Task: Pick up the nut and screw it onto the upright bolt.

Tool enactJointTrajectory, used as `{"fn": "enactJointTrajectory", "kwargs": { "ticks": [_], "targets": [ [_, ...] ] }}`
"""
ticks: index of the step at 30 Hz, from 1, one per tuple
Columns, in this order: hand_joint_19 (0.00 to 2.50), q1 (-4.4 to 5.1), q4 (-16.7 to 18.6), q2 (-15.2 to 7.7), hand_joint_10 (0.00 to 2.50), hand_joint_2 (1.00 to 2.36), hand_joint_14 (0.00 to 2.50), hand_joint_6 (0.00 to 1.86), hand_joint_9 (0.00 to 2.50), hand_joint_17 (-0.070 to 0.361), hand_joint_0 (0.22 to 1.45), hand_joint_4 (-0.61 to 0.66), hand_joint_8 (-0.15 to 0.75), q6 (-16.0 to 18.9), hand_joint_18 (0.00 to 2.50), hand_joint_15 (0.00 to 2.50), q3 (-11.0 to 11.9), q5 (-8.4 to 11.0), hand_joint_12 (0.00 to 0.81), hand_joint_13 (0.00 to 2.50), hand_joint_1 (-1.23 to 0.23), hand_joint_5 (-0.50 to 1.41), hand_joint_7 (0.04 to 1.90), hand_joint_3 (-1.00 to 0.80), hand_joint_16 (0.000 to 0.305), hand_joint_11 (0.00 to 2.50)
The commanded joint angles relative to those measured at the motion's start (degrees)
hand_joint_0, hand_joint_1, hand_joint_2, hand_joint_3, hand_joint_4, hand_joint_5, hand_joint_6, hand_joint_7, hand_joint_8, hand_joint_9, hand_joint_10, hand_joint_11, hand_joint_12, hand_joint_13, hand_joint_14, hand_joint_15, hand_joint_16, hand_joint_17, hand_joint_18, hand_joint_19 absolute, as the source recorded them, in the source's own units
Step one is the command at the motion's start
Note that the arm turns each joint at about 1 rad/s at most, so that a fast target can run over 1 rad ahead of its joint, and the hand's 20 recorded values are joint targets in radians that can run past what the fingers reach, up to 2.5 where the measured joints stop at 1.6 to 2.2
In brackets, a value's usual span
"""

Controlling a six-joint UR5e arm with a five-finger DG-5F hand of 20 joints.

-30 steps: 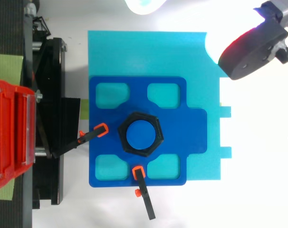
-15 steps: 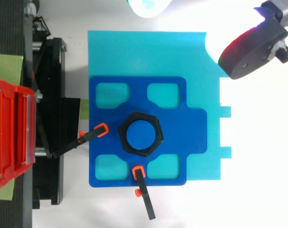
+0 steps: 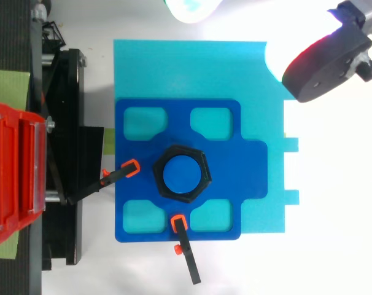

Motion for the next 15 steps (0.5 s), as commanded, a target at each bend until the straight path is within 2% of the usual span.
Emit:
{"fn": "enactJointTrajectory", "kwargs": {
  "ticks": [1,15],
  "targets": [
    [0.0,-0.02,0.0,0.0,0.0,1.0,0.0,0.5,0.0,0.103,0.47,0.1,0.192,0.0,0.0,0.0,0.1,0.05,0.339,0.0,-0.3,-0.25,0.75,-0.5,0.046,0.0],
    [0.0,-0.02,0.0,0.0,0.0,1.0,0.0,0.5,0.0,0.101,0.49,0.1,0.18,0.0,0.0,0.0,0.0,0.05,0.328,0.0,-0.28,-0.25,0.72,-0.5,0.045,0.0]
  ]
}}
